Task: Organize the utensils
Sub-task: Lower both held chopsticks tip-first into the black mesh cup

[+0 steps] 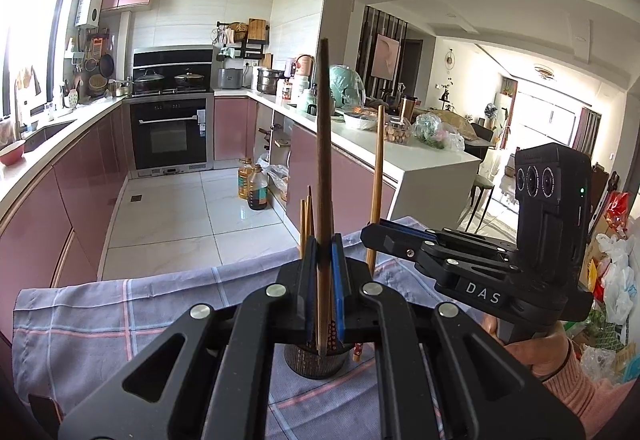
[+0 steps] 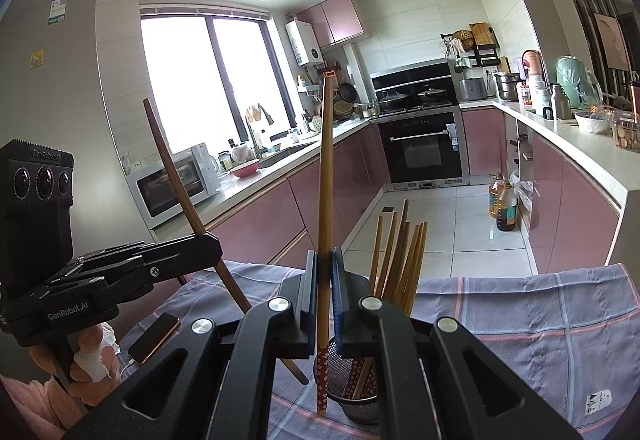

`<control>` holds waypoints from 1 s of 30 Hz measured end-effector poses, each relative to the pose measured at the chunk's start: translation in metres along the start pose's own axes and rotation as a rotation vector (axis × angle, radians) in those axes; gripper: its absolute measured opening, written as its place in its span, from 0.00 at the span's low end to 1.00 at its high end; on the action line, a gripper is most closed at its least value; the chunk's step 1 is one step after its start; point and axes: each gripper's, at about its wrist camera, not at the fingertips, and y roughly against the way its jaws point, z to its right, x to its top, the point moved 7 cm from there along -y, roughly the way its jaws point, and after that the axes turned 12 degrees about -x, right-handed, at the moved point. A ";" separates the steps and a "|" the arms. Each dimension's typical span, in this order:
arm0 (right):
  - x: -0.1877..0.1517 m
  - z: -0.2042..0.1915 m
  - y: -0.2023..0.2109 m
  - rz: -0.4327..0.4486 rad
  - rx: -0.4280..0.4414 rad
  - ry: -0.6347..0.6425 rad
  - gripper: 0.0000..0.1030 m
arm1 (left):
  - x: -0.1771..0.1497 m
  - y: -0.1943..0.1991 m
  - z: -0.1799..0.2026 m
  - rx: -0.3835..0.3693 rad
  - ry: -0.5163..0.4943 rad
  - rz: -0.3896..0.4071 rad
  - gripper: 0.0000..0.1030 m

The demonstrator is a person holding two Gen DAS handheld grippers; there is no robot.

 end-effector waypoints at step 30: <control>-0.003 0.009 -0.026 -0.024 -0.053 -0.027 0.06 | -0.011 0.001 -0.007 0.002 0.014 -0.032 0.08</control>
